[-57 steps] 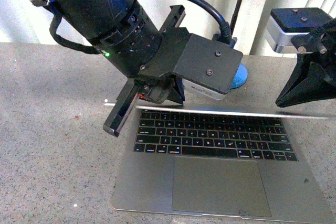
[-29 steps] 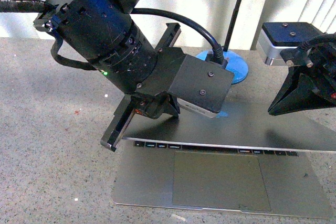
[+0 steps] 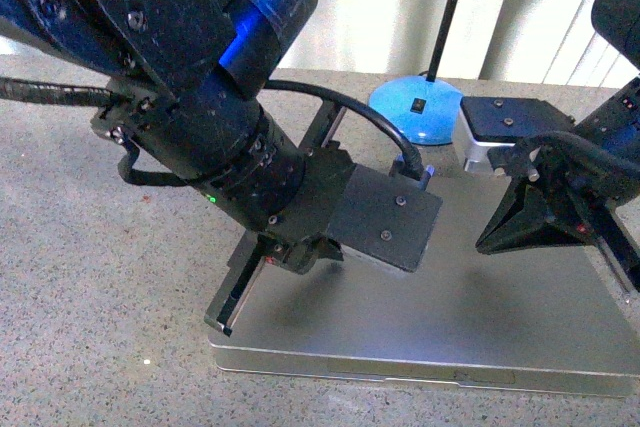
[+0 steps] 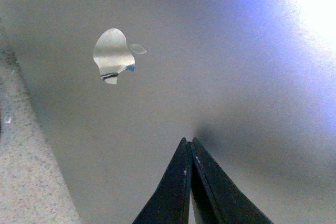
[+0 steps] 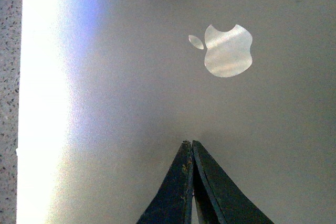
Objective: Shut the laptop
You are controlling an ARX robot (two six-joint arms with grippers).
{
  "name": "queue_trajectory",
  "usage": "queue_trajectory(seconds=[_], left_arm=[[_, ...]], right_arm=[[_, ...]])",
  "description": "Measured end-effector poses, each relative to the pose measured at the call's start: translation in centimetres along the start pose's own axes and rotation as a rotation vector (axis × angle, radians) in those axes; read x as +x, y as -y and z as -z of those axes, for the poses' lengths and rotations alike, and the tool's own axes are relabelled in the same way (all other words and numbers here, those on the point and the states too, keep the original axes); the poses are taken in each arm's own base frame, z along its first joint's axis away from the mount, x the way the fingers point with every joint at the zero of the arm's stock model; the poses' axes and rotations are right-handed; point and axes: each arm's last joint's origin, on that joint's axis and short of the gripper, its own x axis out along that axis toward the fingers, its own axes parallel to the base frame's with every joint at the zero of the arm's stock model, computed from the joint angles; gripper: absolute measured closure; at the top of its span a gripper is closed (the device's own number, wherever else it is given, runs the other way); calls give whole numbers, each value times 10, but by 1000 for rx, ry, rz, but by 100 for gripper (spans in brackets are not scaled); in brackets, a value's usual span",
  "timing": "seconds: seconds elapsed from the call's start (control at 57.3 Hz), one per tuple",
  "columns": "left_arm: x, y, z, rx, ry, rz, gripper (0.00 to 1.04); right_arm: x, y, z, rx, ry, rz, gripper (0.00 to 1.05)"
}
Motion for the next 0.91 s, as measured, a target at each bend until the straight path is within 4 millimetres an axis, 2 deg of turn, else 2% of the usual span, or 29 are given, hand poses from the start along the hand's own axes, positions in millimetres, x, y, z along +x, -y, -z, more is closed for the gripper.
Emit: queue_trajectory(seconds=[0.349,0.629,0.908], left_arm=[[21,20,2,-19,30,17,101],[22,23,2,-22,35,15,101],[14,19,4,-43,27,15,101]], right_arm=[[28,-5,18,65,16,-21,102],[30,-7,20,67,27,-17,102],[25,-6,14,75,33,-20,102]])
